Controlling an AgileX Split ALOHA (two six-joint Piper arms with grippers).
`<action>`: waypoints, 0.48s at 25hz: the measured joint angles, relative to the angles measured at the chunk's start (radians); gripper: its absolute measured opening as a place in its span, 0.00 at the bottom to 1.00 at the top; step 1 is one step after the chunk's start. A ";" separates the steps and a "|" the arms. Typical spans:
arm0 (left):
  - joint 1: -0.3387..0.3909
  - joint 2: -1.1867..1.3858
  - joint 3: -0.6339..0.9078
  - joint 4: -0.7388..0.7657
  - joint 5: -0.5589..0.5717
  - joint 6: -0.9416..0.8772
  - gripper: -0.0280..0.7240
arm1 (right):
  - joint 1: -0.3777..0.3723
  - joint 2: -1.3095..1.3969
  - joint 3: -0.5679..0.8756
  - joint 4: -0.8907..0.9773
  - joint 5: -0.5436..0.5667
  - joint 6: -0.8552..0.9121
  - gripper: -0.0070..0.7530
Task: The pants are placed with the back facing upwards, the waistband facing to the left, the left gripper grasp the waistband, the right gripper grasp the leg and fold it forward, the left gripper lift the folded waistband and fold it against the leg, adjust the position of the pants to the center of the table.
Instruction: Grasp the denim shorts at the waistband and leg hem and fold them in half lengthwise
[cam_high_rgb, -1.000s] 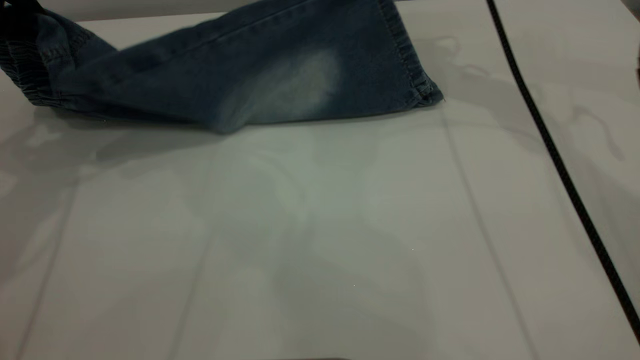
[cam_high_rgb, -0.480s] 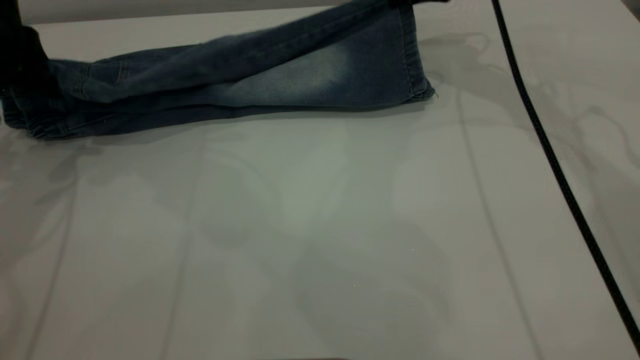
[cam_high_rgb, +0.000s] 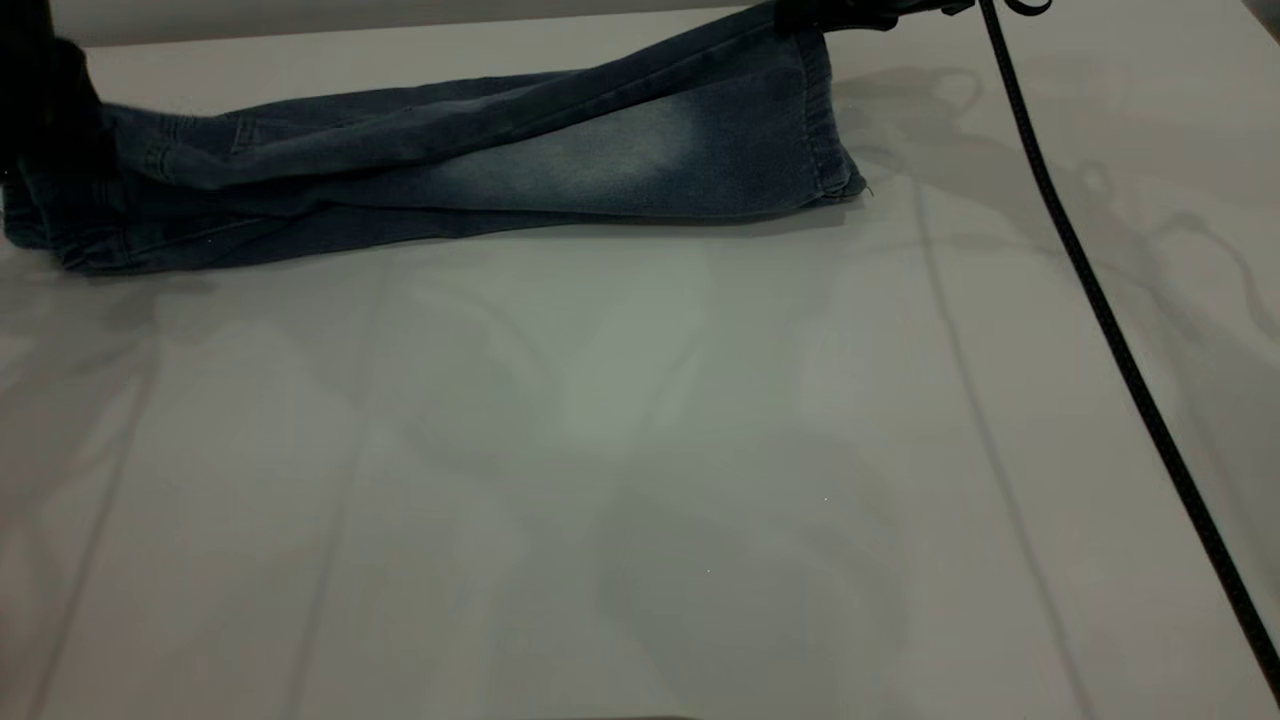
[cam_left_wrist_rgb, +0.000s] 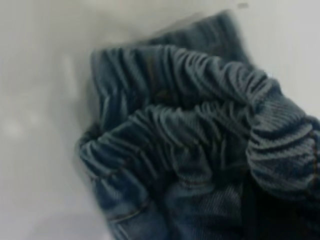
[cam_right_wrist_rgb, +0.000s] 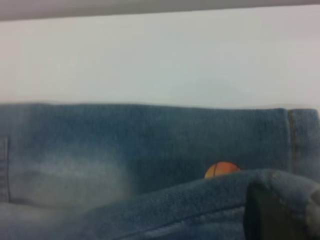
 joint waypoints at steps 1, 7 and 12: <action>0.000 0.000 -0.010 0.027 0.000 0.000 0.25 | 0.000 0.000 0.000 0.006 0.001 0.009 0.06; 0.000 0.030 -0.044 0.069 -0.007 -0.029 0.57 | 0.000 0.000 0.000 0.023 0.034 0.033 0.13; 0.000 0.058 -0.044 0.068 -0.018 -0.166 0.79 | 0.000 0.000 0.000 0.026 0.060 0.101 0.34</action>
